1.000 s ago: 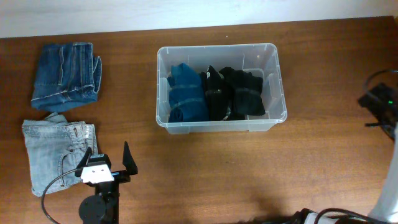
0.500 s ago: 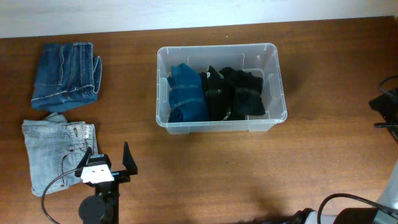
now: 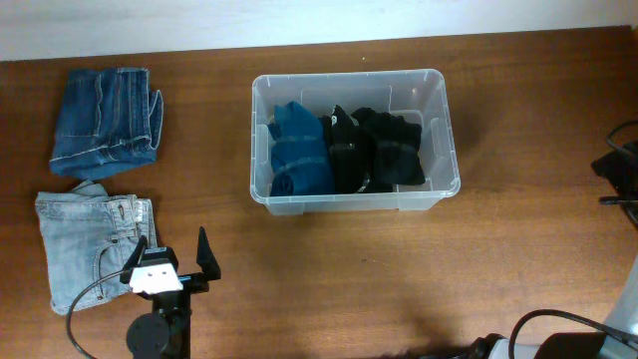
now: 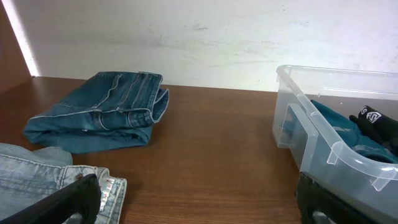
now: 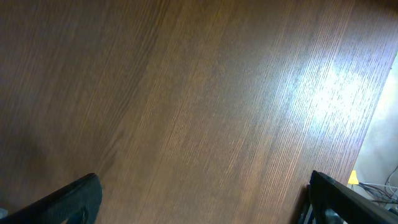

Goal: Pack container
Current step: 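Move the left gripper down to the light-blue jeans at left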

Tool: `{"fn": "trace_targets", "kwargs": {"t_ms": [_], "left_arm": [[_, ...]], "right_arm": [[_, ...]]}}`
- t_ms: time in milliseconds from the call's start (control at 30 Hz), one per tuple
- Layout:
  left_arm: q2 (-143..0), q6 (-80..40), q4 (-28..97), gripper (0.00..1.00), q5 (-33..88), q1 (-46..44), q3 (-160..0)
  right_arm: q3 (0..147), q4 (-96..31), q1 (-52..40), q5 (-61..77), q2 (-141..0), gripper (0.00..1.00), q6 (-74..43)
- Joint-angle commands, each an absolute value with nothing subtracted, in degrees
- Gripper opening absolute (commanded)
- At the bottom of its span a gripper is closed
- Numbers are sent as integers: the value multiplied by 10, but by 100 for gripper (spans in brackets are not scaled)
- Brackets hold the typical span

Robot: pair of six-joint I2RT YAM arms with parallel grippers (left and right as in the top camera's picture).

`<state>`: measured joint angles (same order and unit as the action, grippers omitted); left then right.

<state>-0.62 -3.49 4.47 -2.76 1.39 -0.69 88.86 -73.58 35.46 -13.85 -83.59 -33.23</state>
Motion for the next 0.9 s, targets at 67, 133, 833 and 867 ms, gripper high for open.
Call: {"fn": "trace_targets", "kwargs": {"t_ms": [67,133,833,867], "left_arm": [[-3,-30,46,99,-10,17,-5],[-3,-30,38,99,-3,17,-5],[-454,179,160,99,-93,54,-509],[-524,179,213,99,-93,73,-590]], "right_arm": [[883,-735,356,-137,-837,98,-339],[883,-735,356,-137,-837,98,-339],[883,-735,356,-137,-837,98,-340],[883,-735,356,-137,-837,98,-339]]}}
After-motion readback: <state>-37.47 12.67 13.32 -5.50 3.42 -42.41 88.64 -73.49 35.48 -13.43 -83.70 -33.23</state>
